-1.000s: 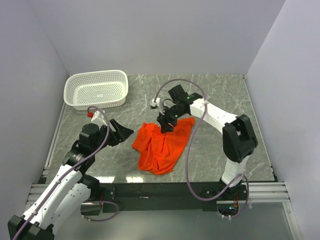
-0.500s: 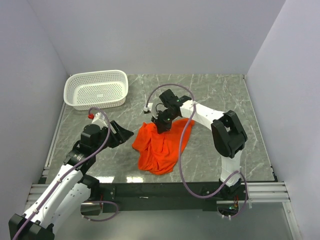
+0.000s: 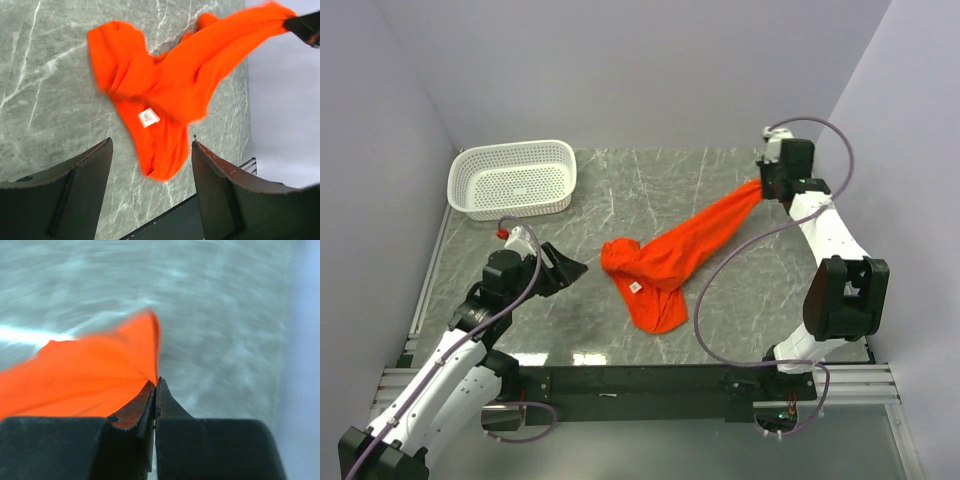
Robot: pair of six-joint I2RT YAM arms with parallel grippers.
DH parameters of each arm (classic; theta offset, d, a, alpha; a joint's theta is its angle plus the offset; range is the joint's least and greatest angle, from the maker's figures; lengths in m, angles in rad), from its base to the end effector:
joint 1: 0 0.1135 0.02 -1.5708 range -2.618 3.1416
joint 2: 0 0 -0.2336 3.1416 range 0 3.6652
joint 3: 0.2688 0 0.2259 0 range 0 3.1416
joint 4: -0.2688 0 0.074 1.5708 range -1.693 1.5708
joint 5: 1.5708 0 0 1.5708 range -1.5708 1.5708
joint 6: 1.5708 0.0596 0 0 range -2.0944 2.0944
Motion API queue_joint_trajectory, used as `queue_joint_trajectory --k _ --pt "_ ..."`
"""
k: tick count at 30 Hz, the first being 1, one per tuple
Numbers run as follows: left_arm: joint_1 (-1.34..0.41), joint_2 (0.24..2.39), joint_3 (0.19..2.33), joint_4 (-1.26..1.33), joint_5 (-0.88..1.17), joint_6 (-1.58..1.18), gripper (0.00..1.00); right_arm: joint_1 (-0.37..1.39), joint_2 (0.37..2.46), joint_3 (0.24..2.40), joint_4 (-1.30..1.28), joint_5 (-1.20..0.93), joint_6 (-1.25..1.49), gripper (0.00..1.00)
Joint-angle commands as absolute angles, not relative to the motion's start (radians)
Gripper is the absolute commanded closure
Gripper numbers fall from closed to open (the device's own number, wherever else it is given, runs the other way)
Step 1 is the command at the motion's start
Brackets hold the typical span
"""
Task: Fold and stack the t-shirts
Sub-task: Flatten the tshirt out
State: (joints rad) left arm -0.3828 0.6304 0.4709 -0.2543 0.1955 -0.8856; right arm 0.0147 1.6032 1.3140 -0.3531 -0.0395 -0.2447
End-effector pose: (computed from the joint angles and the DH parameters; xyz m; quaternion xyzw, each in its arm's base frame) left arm 0.1600 -0.0769 0.2226 -0.1556 0.8204 -0.3883 0.3899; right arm 0.3603 0.0076 0.2624 -0.1244 0.8853 -0.0338 0.4467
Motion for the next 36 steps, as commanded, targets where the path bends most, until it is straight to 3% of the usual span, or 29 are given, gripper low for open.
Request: queue_joint_trajectory --k 1,4,9,14,15,17,23,27,30,33,36 --pt "-0.377 0.658 0.466 -0.176 0.222 -0.894 0.3 -0.05 1.588 1.282 -0.324 0.048 -0.175 0.87" --pt "-0.377 0.689 0.477 -0.163 0.224 -0.882 0.3 -0.093 1.591 1.266 -0.327 0.025 -0.179 0.57" --pt "-0.376 0.788 0.488 -0.097 0.255 -0.862 0.3 -0.127 1.554 1.241 -0.342 -0.133 -0.265 0.36" --pt "-0.377 1.061 0.538 -0.006 0.31 -0.83 0.3 -0.103 1.542 1.255 -0.709 -0.802 -0.713 0.35" --pt "-0.377 1.109 0.557 -0.006 0.313 -0.822 0.31 -0.078 1.552 1.259 -0.769 -0.84 -0.76 0.35" --pt "-0.38 1.255 0.621 0.021 0.328 -0.795 0.32 -0.039 1.568 1.238 -0.839 -0.857 -0.808 0.35" --pt "-0.437 1.524 0.79 -0.023 0.305 -0.747 0.36 0.1 1.534 1.121 -0.71 -0.827 -0.712 0.35" --pt "-0.457 1.615 0.828 -0.034 0.27 -0.761 0.39 0.129 1.534 1.127 -0.719 -0.839 -0.699 0.36" --pt "-0.465 1.67 0.854 -0.044 0.238 -0.768 0.42 0.15 1.508 1.141 -0.873 -0.902 -0.812 0.37" --pt "-0.472 1.698 0.868 -0.055 0.213 -0.764 0.45 0.241 1.436 1.102 -1.001 -0.94 -1.009 0.37" --pt "-0.479 1.715 0.877 -0.066 0.189 -0.756 0.49 0.417 1.352 0.993 -0.904 -0.85 -0.994 0.36"
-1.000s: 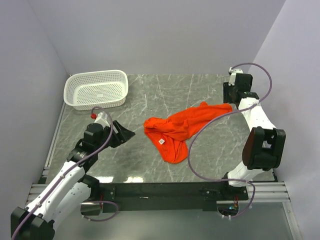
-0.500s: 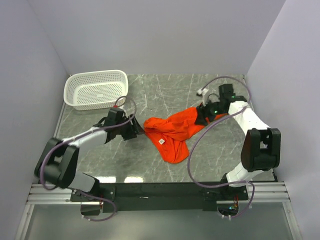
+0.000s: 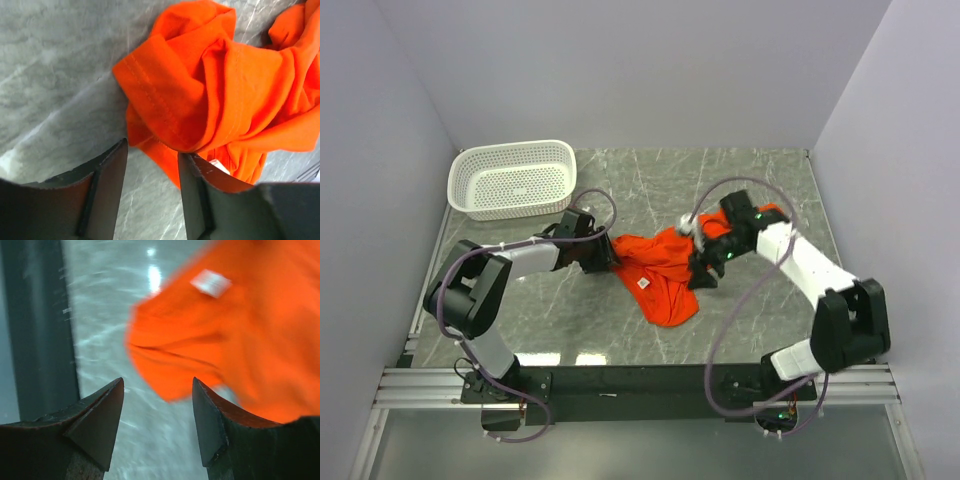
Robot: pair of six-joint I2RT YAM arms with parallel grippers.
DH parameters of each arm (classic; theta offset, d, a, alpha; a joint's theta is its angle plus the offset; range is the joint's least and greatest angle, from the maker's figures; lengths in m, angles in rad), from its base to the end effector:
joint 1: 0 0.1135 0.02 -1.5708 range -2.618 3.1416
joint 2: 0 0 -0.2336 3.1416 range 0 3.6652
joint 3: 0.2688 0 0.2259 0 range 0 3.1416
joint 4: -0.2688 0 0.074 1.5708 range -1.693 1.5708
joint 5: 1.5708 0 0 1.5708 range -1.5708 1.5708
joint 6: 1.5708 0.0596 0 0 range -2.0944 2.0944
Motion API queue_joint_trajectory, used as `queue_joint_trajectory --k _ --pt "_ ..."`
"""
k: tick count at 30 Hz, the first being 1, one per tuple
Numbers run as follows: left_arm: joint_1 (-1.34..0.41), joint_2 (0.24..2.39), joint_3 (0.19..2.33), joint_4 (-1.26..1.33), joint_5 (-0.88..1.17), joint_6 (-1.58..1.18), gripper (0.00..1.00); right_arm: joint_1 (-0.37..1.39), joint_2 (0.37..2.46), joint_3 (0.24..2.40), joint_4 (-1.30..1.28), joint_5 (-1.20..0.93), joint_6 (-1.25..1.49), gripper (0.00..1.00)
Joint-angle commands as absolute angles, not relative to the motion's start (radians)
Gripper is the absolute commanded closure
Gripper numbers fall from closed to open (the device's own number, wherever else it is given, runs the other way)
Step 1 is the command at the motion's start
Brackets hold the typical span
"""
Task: Fold and stack the t-shirts
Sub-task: Flatten the tshirt out
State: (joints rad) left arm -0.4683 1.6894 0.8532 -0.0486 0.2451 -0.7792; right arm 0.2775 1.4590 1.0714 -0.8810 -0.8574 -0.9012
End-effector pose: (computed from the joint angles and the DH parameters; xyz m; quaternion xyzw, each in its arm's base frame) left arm 0.2805 -0.1581 0.1221 -0.1041 0.9298 -0.2884 0.2037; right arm 0.2299 0.1123 0.2110 -0.5518 0.7127 0.3491 0.2564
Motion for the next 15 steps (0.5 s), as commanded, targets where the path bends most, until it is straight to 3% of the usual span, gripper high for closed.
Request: queue_joint_trajectory --k 1,5,15 --pt "-0.48 1.718 0.882 -0.071 0.183 -0.755 0.5 0.464 1.336 0.962 -0.856 -0.815 -0.967 0.36" --pt "-0.48 1.721 0.881 -0.069 0.167 -0.746 0.57 0.743 1.328 0.848 -0.626 -0.506 -0.799 0.32" --pt "-0.48 1.695 0.859 -0.035 0.201 -0.738 0.95 0.91 1.563 0.92 -0.462 -0.307 -0.672 0.32"
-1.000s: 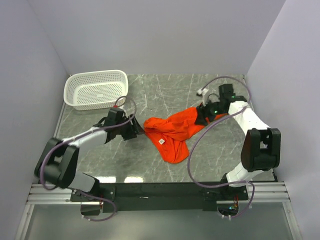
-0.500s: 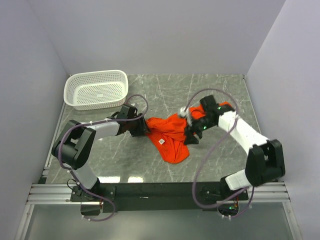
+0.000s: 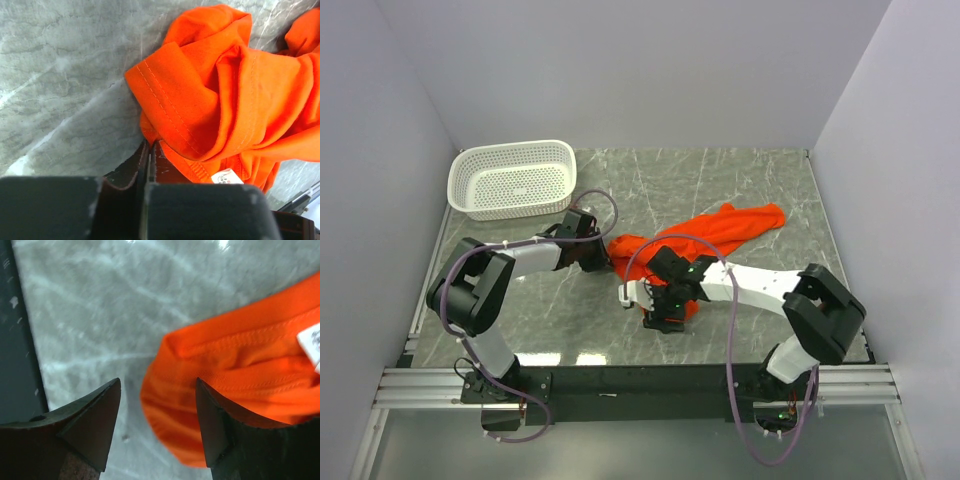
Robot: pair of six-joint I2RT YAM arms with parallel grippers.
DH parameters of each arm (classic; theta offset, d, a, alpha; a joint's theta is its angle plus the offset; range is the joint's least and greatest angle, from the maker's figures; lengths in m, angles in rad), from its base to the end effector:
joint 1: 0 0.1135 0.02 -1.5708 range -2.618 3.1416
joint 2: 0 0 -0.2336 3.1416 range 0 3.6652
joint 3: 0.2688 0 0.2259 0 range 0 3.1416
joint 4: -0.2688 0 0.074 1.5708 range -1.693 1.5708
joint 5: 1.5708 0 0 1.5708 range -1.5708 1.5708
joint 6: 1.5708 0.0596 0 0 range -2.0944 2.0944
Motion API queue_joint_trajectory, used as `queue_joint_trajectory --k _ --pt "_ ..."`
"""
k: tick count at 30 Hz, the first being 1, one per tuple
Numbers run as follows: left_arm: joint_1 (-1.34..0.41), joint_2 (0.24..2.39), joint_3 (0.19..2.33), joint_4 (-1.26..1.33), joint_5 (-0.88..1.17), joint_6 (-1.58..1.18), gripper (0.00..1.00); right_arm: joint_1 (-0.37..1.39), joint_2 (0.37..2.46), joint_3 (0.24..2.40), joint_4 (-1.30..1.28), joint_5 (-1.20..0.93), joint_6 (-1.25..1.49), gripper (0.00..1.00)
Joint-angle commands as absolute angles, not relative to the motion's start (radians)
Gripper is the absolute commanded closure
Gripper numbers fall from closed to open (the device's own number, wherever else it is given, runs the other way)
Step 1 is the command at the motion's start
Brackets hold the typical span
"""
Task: Fold and stack the t-shirts
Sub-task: Flatten the tshirt out
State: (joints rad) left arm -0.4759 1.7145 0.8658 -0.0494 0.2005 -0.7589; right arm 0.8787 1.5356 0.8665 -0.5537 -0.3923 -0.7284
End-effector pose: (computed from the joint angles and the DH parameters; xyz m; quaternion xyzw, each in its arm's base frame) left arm 0.2834 -0.1594 0.1174 -0.0997 0.9345 -0.2671 0.2131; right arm 0.1508 0.2177 0.1376 -0.7188 0.6463 0.2042 0.1549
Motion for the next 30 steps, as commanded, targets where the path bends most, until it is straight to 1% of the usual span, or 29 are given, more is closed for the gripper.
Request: queue_joint_trajectory --k 1,4,7,8,10,11,13,14,16,17,18,20,21,22,23,24,25,26,27,28,29,30 --pt "-0.48 1.683 0.861 -0.034 0.204 -0.736 0.99 0.923 1.577 0.92 -0.457 -0.305 -0.66 0.32" --pt "-0.48 1.658 0.858 -0.038 0.209 -0.727 0.99 0.925 1.612 0.922 -0.436 -0.298 -0.631 0.36" --pt "-0.48 1.632 0.851 -0.037 0.212 -0.726 1.0 0.925 1.628 0.934 -0.439 -0.299 -0.626 0.48" --pt "-0.48 1.626 0.85 -0.035 0.213 -0.726 1.0 0.927 1.629 0.936 -0.442 -0.308 -0.624 0.57" --pt "-0.48 1.609 0.847 -0.031 0.213 -0.727 1.0 0.925 1.632 0.949 -0.457 -0.33 -0.618 0.7" --pt "-0.48 1.6 0.845 -0.032 0.215 -0.727 1.0 0.923 1.632 0.956 -0.462 -0.345 -0.614 0.86" --pt "-0.48 1.576 0.844 -0.031 0.215 -0.727 1.0 0.913 1.612 0.969 -0.482 -0.354 -0.617 0.97" --pt "-0.48 1.565 0.844 -0.034 0.221 -0.727 1.0 0.891 1.579 0.977 -0.491 -0.368 -0.621 1.0" --pt "-0.479 1.528 0.859 -0.04 0.235 -0.727 1.0 0.849 1.534 0.997 -0.544 -0.399 -0.646 1.0" --pt "-0.48 1.517 0.868 -0.041 0.242 -0.727 1.0 0.822 1.494 1.044 -0.583 -0.419 -0.664 1.0" --pt "-0.479 1.506 0.903 -0.044 0.271 -0.727 1.0 0.733 1.476 1.077 -0.677 -0.51 -0.69 1.0" --pt "-0.479 1.502 0.972 -0.075 0.296 -0.724 1.0 0.611 1.441 1.147 -0.748 -0.592 -0.735 1.0" --pt "-0.48 1.512 1.08 -0.095 0.319 -0.721 1.0 0.506 1.412 1.225 -0.788 -0.609 -0.736 1.0" --pt "-0.48 1.552 1.145 -0.107 0.334 -0.718 1.0 0.442 1.402 1.267 -0.799 -0.6 -0.732 1.0" --pt "-0.48 1.586 1.22 -0.12 0.351 -0.722 1.0 0.39 1.398 1.361 -0.805 -0.582 -0.721 1.0" --pt "-0.48 1.623 1.393 -0.144 0.385 -0.729 1.0 0.341 1.397 1.408 -0.799 -0.562 -0.703 1.0" --pt "-0.48 1.723 1.496 -0.159 0.408 -0.751 1.0 0.239 1.402 1.457 -0.787 -0.504 -0.66 1.0" --pt "-0.483 1.788 1.61 -0.179 0.428 -0.765 1.0 0.197 1.416 1.554 -0.767 -0.467 -0.629 1.0" --pt "-0.485 1.855 1.87 -0.217 0.448 -0.781 1.0 0.148 1.426 1.607 -0.729 -0.43 -0.603 1.0" --pt "-0.489 2.009 2.02 -0.242 0.492 -0.82 1.0 0.068 1.437 1.661 -0.712 -0.393 -0.553 1.0" --pt "-0.491 2.093 2.18 -0.258 0.512 -0.85 1.0 0.02 1.446 1.717 -0.7 -0.394 -0.529 1.0" --pt "-0.492 2.176 2.508 -0.262 0.537 -0.888 1.0 -0.015 1.46 1.826 -0.681 -0.403 -0.505 1.0"
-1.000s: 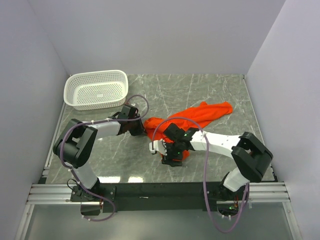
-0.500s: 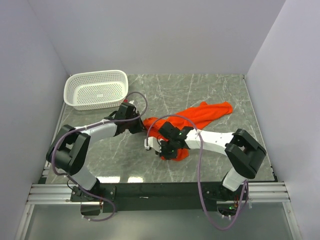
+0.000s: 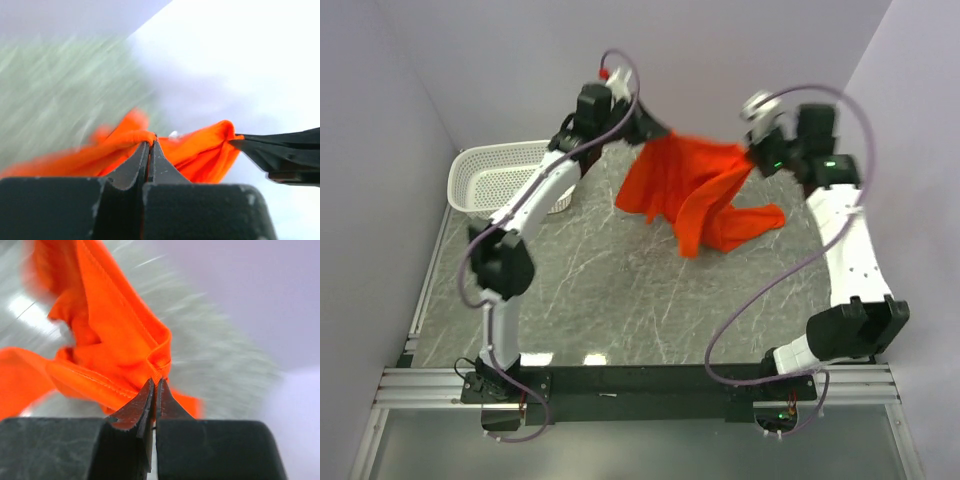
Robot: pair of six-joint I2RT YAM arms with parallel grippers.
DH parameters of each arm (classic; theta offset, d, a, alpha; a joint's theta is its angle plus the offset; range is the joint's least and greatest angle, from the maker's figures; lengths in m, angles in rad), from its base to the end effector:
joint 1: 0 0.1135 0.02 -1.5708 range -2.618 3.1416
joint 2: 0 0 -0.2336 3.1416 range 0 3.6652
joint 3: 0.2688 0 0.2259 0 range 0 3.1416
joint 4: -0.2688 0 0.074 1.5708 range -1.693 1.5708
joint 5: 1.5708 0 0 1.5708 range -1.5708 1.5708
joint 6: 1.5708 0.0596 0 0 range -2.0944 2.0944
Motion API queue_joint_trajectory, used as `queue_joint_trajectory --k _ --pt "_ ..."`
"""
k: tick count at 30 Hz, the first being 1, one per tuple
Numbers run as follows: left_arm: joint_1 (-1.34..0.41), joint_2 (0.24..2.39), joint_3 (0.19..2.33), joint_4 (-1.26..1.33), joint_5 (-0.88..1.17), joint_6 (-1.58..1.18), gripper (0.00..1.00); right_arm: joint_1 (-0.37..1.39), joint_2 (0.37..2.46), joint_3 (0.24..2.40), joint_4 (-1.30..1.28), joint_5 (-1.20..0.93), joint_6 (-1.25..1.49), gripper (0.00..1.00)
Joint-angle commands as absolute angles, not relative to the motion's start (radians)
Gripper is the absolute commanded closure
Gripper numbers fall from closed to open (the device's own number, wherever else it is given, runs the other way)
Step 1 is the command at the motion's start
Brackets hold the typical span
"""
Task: Fold and stack the t-shirts
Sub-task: Flatten the tshirt out
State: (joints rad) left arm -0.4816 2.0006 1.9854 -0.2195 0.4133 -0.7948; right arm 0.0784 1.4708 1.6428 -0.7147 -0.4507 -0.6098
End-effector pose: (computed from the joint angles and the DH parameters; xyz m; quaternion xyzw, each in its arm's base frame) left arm 0.3975 -0.2348 0.3526 0.0057 0.7787 -0.4906 0.3910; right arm 0.3073 0.0502 0.3764 -0.3897 0.7619 0.0619 0.5135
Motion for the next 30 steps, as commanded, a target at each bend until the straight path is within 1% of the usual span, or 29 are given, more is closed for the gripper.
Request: queue_joint_trajectory --k 1,2,3,4,5,6,7,8,9,10,11,12,13,14,15,16,17,18,19,20,23,25,28,29,30 --pt "-0.489 2.313 2.646 -0.206 0.564 -0.996 1.0 -0.05 1.463 1.879 -0.678 -0.417 -0.465 1.0" --pt "-0.485 2.345 2.728 -0.134 0.575 -1.059 1.0 -0.104 1.457 1.967 -0.675 -0.458 -0.448 1.0" --pt "-0.474 2.341 2.699 -0.03 0.578 -1.119 1.0 -0.121 1.447 2.0 -0.657 -0.48 -0.433 1.0" --pt "-0.469 2.245 2.609 0.173 0.578 -1.196 1.0 -0.138 1.431 2.023 -0.647 -0.507 -0.41 1.0" --pt "-0.468 2.173 2.498 0.266 0.549 -1.204 1.0 -0.15 1.39 2.055 -0.641 -0.561 -0.405 1.0" --pt "-0.468 2.099 2.315 0.309 0.534 -1.191 1.0 -0.15 1.364 2.06 -0.626 -0.592 -0.403 1.0" --pt "-0.468 1.972 2.253 0.333 0.523 -1.122 1.0 -0.15 1.333 2.056 -0.615 -0.626 -0.406 1.0" --pt "-0.468 1.915 2.199 0.319 0.508 -1.085 1.0 -0.15 1.262 2.019 -0.606 -0.668 -0.413 1.0" --pt "-0.468 1.86 2.099 0.308 0.5 -1.051 1.0 -0.152 1.218 1.979 -0.556 -0.731 -0.417 1.0" --pt "-0.468 1.75 2.048 0.293 0.491 -0.979 1.0 -0.149 1.177 1.938 -0.54 -0.756 -0.417 1.0" --pt "-0.468 1.694 1.995 0.252 0.477 -0.935 1.0 -0.15 1.157 1.951 -0.569 -0.793 -0.434 1.0" --pt "-0.468 1.636 1.88 0.224 0.421 -0.893 1.0 -0.15 1.149 1.951 -0.625 -0.839 -0.445 1.0" --pt "-0.463 1.529 1.818 0.204 0.394 -0.826 1.0 -0.15 1.137 1.924 -0.632 -0.871 -0.451 1.0" --pt "-0.46 1.479 1.754 0.172 0.364 -0.793 1.0 -0.15 1.108 1.845 -0.653 -0.923 -0.484 1.0" --pt "-0.445 1.432 1.636 0.152 0.312 -0.769 1.0 -0.15 1.095 1.806 -0.743 -0.975 -0.532 1.0" --pt "-0.433 1.346 1.578 0.138 0.293 -0.749 1.0 -0.143 1.088 1.775 -0.805 -1.088 -0.642 1.0" --pt "-0.42 1.304 1.521 0.138 0.282 -0.746 1.0 -0.14 1.075 1.723 -0.857 -1.126 -0.685 1.0" --pt "-0.396 1.263 1.423 0.14 0.272 -0.746 1.0 -0.124 1.069 1.709 -0.999 -1.167 -0.821 1.0" --pt "-0.391 1.193 1.389 0.134 0.247 -0.726 1.0 -0.088 1.065 1.704 -1.056 -1.192 -0.866 1.0" --pt "-0.391 1.163 1.367 0.127 0.236 -0.712 1.0 -0.063 1.042 1.685 -1.058 -1.189 -0.852 1.0" --pt "-0.39 1.108 1.353 0.115 0.241 -0.69 1.0 -0.025 0.988 1.649 -0.82 -1.134 -0.613 1.0" --pt "-0.39 1.127 1.384 0.1 0.256 -0.699 1.0 -0.025 1.024 1.709 -0.752 -1.092 -0.476 1.0" --pt "-0.39 1.192 1.408 0.087 0.261 -0.713 1.0 -0.025 1.048 1.7 -0.585 -0.933 -0.315 1.0" --pt "-0.39 1.212 1.41 0.089 0.265 -0.719 1.0 -0.023 1.06 1.665 -0.55 -0.826 -0.284 1.0" --pt "-0.39 1.273 1.417 0.092 0.271 -0.736 1.0 -0.025 1.075 1.658 -0.532 -0.769 -0.27 1.0"
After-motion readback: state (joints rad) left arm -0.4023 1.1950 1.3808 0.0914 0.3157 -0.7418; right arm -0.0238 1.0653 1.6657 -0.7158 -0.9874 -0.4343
